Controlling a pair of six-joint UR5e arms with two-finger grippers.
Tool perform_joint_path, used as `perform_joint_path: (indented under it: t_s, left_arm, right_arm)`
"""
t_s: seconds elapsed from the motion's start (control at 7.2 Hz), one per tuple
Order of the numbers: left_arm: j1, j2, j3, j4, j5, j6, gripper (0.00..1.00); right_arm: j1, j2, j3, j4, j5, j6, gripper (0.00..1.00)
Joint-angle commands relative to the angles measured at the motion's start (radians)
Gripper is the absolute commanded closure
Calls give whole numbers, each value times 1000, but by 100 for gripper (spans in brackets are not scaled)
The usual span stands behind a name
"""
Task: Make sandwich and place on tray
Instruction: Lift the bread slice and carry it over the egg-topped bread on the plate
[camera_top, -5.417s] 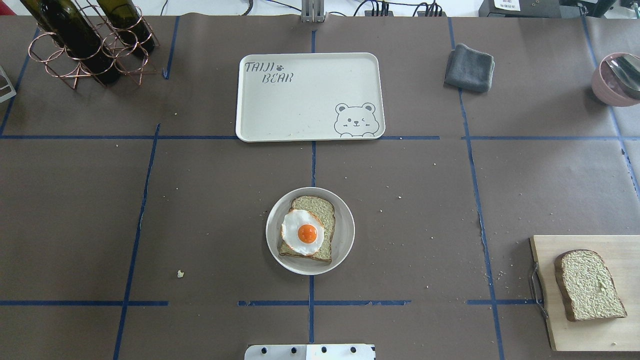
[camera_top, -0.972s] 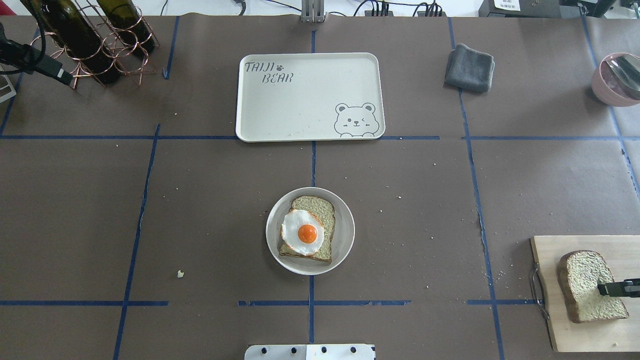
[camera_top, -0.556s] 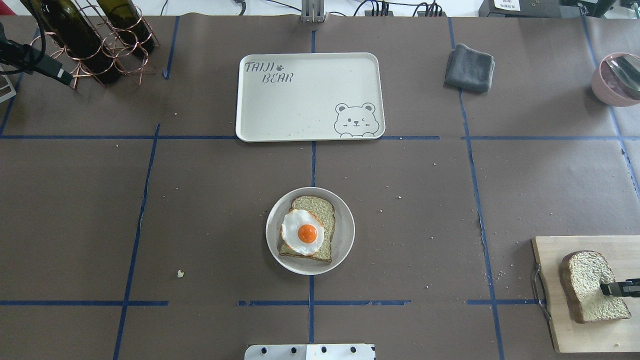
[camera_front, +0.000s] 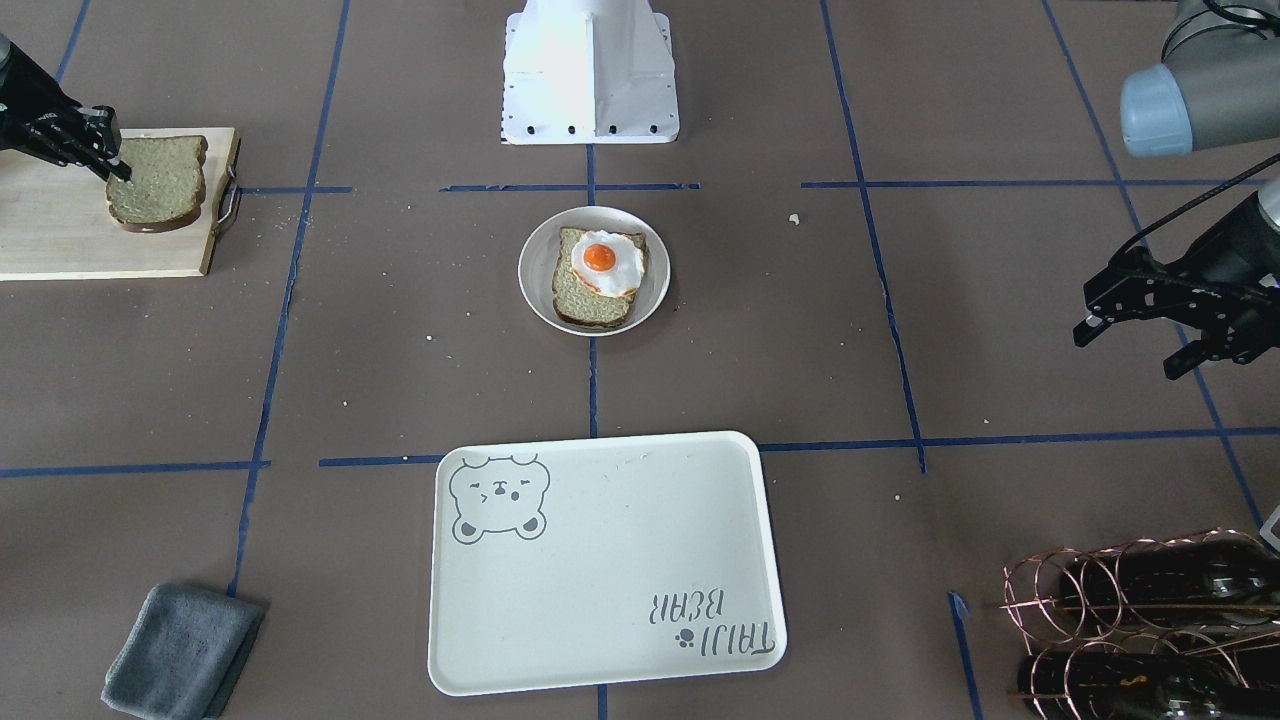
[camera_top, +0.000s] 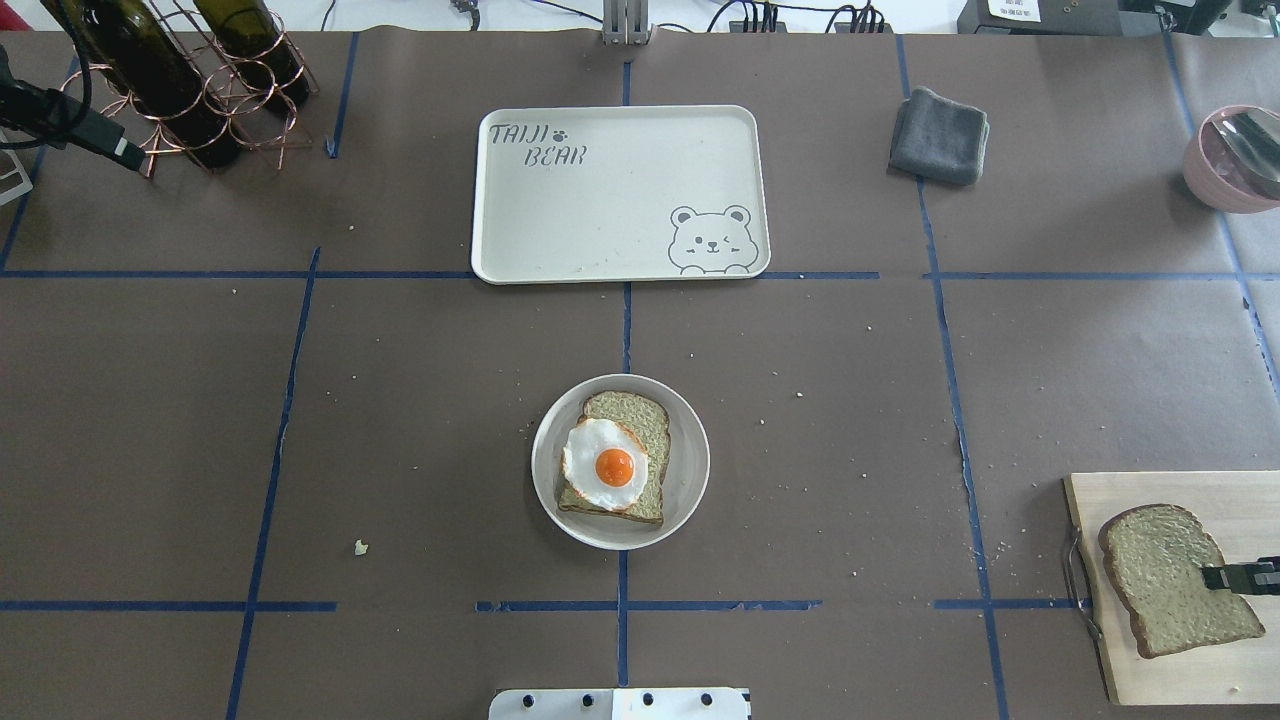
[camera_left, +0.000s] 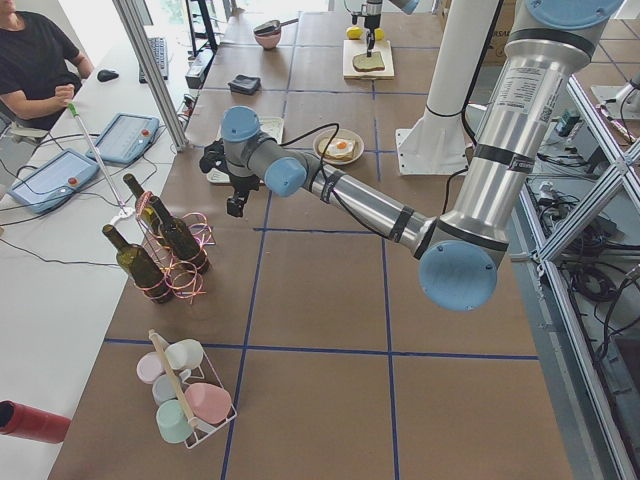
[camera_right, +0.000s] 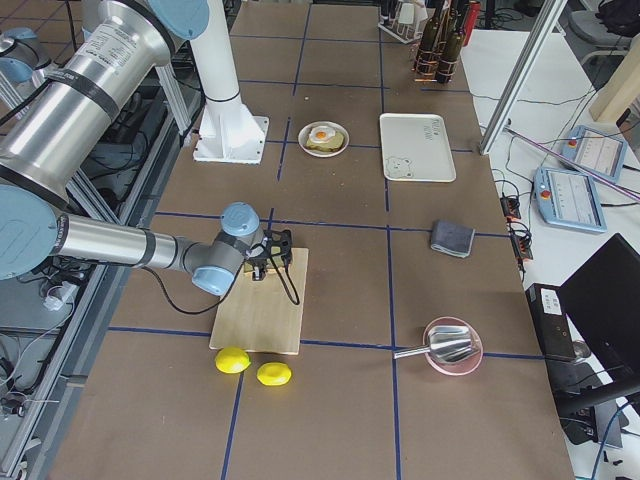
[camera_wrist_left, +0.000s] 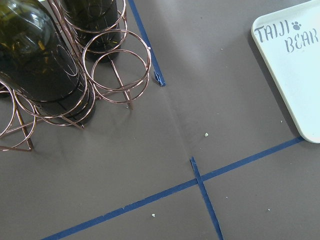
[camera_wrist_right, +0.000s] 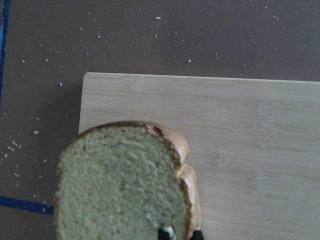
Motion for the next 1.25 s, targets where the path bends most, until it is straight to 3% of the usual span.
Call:
perform_joint_path:
  t_s: [0.0, 0.14, 0.42, 0.56, 0.69, 1.11]
  left_arm:
    - [0, 0, 0, -1, 0, 0, 0]
    - [0, 0, 0, -1, 0, 0, 0]
    - [0, 0, 0, 1, 0, -2, 0]
    - [0, 0, 0, 1, 0, -2, 0]
    - [0, 0, 0, -1, 0, -2, 0]
    - [0, -2, 2, -1, 0, 0, 0]
  right_arm:
    - [37, 3, 15, 12, 14, -4, 100]
    - [117, 21, 15, 53, 85, -4, 100]
    - [337, 117, 9, 53, 327, -3, 100]
    - [385, 177, 9, 43, 378, 3, 100]
    - [395, 252, 9, -23, 385, 3, 100]
    - [394, 659, 9, -480, 422, 6, 100]
